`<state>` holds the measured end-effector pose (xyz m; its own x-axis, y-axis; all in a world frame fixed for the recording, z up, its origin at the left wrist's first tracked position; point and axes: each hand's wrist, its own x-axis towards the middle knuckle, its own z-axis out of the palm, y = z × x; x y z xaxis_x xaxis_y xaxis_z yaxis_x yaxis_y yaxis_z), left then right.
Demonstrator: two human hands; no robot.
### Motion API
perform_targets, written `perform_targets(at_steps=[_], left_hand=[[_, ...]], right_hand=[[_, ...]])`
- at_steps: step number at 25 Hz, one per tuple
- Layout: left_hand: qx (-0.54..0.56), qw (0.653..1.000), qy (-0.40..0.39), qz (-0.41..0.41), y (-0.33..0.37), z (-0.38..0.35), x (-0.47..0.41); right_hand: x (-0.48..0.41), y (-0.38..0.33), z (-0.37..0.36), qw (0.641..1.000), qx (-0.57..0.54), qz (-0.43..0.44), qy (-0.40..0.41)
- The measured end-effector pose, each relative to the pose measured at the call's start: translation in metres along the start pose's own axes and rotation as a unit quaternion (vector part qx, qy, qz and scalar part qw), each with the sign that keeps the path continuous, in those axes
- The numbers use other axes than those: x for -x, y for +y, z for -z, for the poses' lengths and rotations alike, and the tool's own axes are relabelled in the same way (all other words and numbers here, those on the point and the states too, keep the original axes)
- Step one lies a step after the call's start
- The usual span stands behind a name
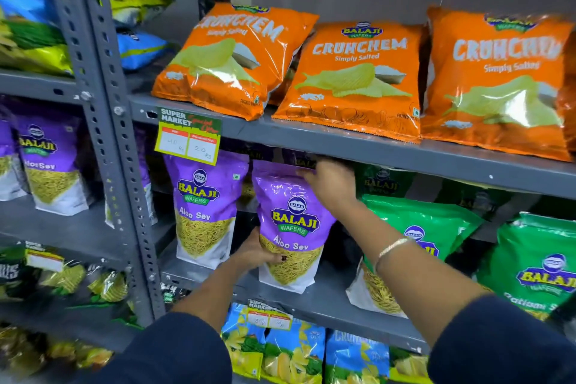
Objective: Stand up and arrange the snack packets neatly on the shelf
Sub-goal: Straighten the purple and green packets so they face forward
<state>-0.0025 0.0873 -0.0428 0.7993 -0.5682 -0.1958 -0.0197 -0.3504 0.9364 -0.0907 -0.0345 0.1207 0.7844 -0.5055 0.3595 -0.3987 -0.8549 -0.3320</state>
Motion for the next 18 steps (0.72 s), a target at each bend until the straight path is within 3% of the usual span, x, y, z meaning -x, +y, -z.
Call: perform_targets(at_steps=[2, 3, 7, 9, 10, 11, 12, 14, 15, 16, 18], left_hand=[[0.006, 1.0, 0.018, 0.01, -0.003, -0.005, 0.0], [0.008, 1.0, 0.021, 0.008, -0.002, -0.005, 0.002], [-0.003, 0.999, 0.037, 0.004, -0.008, -0.005, -0.004], [-0.017, 0.999, 0.031, 0.002, -0.011, -0.005, -0.009], [-0.016, 0.999, 0.028, 0.001, -0.008, -0.003, -0.005], [-0.004, 1.0, 0.027, 0.004, -0.007, -0.002, -0.005], [-0.001, 1.0, 0.024, 0.006, -0.006, -0.003, -0.004], [0.003, 1.0, 0.009, 0.011, -0.009, -0.005, -0.003], [0.006, 1.0, -0.001, 0.013, -0.015, -0.007, -0.005], [-0.001, 1.0, 0.0, 0.013, -0.021, -0.008, -0.009], [0.004, 1.0, 0.004, 0.009, -0.058, -0.011, -0.044]], right_hand=[[-0.011, -0.008, 0.0, 0.991, 0.056, 0.004, -0.119], [-0.015, -0.01, -0.003, 0.991, 0.066, -0.002, -0.113], [-0.01, -0.001, -0.01, 0.997, 0.073, -0.004, 0.003], [0.01, 0.003, -0.016, 0.974, 0.105, 0.126, 0.156], [0.024, 0.004, -0.024, 0.954, 0.122, 0.208, 0.177], [0.039, 0.006, -0.035, 0.943, 0.128, 0.278, 0.126], [0.053, 0.012, -0.048, 0.949, 0.13, 0.287, 0.004], [0.068, 0.039, -0.081, 0.953, 0.167, 0.125, -0.218], [0.069, 0.06, -0.099, 0.952, 0.146, 0.023, -0.268], [0.067, 0.078, -0.113, 0.95, 0.096, -0.064, -0.291], [0.061, 0.095, -0.131, 0.942, -0.095, -0.145, -0.287]])
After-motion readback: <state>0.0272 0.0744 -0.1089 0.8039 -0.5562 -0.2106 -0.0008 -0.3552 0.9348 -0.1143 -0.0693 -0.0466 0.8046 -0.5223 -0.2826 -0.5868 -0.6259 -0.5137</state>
